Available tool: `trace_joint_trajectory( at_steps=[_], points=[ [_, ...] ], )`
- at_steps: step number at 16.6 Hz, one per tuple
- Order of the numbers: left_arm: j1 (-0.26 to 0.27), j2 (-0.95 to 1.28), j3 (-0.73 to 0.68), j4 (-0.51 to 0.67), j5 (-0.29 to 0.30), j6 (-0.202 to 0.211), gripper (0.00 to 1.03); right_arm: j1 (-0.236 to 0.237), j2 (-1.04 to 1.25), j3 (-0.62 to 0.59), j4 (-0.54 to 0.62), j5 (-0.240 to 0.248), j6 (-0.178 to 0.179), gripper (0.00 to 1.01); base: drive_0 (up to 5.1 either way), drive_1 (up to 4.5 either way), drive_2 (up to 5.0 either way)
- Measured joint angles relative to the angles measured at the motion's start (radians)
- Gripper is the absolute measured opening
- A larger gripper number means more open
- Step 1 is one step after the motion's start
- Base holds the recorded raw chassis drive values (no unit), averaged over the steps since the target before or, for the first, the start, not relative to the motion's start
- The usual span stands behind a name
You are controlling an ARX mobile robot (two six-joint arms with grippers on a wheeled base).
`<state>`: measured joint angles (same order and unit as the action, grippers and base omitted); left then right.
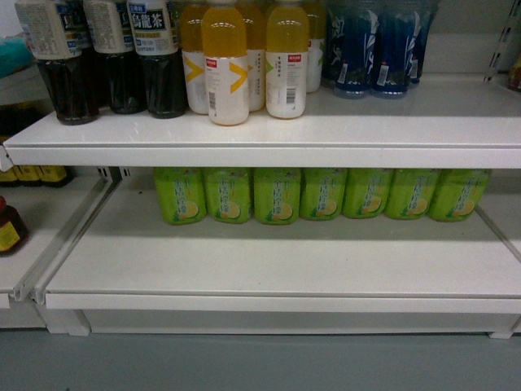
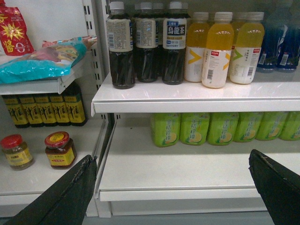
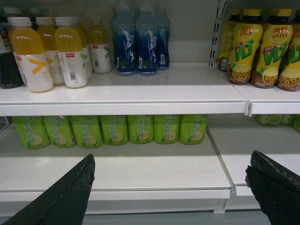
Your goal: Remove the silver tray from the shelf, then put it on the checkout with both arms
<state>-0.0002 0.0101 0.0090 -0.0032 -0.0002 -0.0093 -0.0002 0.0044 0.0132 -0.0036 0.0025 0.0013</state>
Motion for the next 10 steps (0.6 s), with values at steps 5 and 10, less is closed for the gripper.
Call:
trace_joint_trajectory(
  at_steps=[5,10],
  points=[
    [0.0,0.0,0.0,0.0,0.0,0.0,0.98,0.0,0.0,0.0,0.0,0.0,0.0,0.98,0.0,0.0,0.0],
    [0.0,0.0,0.0,0.0,0.0,0.0,0.98,0.0,0.0,0.0,0.0,0.0,0.0,0.98,0.0,0.0,0.0]
  ],
)
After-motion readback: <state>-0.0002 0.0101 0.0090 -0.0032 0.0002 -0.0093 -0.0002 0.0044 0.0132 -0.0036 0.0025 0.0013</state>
